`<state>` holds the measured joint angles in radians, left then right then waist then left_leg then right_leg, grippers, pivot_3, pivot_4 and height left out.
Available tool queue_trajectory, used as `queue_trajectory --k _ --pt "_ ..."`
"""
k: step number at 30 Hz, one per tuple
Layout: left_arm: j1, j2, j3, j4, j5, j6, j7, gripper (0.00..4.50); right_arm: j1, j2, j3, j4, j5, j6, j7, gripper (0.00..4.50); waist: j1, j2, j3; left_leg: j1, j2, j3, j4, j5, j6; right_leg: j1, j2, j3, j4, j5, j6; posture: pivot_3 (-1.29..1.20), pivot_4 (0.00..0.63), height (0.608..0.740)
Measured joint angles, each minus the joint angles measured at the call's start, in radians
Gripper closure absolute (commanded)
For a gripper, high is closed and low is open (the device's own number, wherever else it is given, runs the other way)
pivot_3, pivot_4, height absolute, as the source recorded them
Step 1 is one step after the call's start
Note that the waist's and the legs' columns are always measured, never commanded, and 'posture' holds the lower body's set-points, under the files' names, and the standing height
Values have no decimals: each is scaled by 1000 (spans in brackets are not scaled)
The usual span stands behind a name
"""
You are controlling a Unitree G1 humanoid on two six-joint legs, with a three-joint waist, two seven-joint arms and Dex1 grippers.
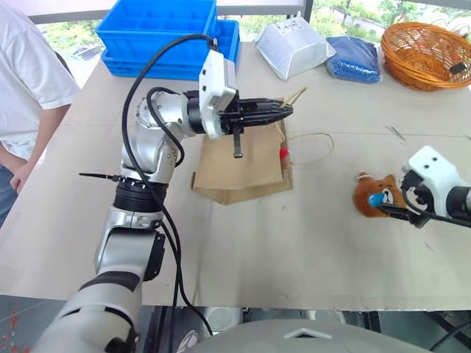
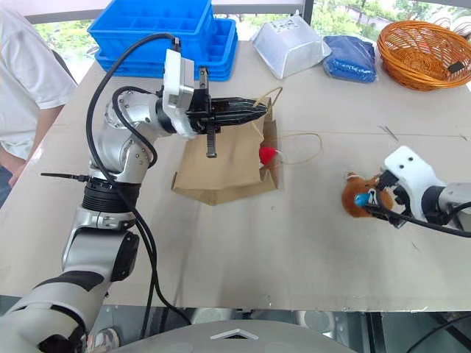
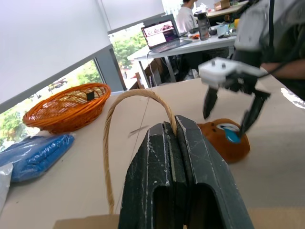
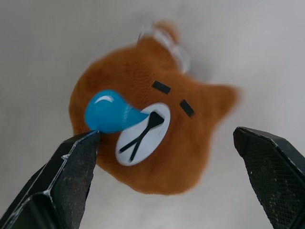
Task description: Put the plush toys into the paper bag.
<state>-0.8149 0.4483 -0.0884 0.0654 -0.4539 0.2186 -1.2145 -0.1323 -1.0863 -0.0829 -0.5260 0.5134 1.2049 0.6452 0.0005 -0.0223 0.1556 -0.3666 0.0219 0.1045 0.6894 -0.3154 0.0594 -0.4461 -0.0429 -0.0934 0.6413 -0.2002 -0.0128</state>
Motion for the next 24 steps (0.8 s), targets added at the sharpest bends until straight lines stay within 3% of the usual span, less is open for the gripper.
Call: queue_trajectory --k 3,8,11,15,18,21,24 --pt "23 -2 1 -43 -4 25 21 4500 -29 17 73 74 -47 -66 -4 1004 1 0 0 0 0 0 0 0 0 0 0 0 0 0 0 0 150 740" --pt "63 -2 3 -98 -23 81 67 4500 -34 32 88 109 -76 -141 10 3221 5 0 0 0 0 0 1 0 0 1 0 0 0 0 0 0 150 740" --pt "76 -2 17 -121 -41 111 96 4500 -8 60 11 105 -33 -128 36 4375 7 0 0 0 0 0 1 0 0 1 0 0 0 0 0 0 150 740" --pt "86 -1 40 -135 -61 145 125 4500 -25 148 -207 55 163 -63 93 4452 10 0 0 0 0 -1 1 0 0 1 0 0 1 0 0 0 150 740" --pt "90 0 48 -148 -75 168 136 4500 -153 238 -294 20 290 -32 67 4452 6 0 0 1 0 0 1 0 0 1 0 0 1 2 -3 0 150 740" --pt "95 4 54 -173 -92 189 152 4500 -274 290 -238 3 297 -38 -3 4452 8 0 0 1 0 -1 1 0 0 1 0 0 1 2 -4 0 150 740" --pt "97 6 63 -190 -101 211 172 4500 -356 333 -18 18 189 -78 -63 4452 7 0 0 1 0 -1 1 0 0 1 0 0 1 2 -4 0 150 740"
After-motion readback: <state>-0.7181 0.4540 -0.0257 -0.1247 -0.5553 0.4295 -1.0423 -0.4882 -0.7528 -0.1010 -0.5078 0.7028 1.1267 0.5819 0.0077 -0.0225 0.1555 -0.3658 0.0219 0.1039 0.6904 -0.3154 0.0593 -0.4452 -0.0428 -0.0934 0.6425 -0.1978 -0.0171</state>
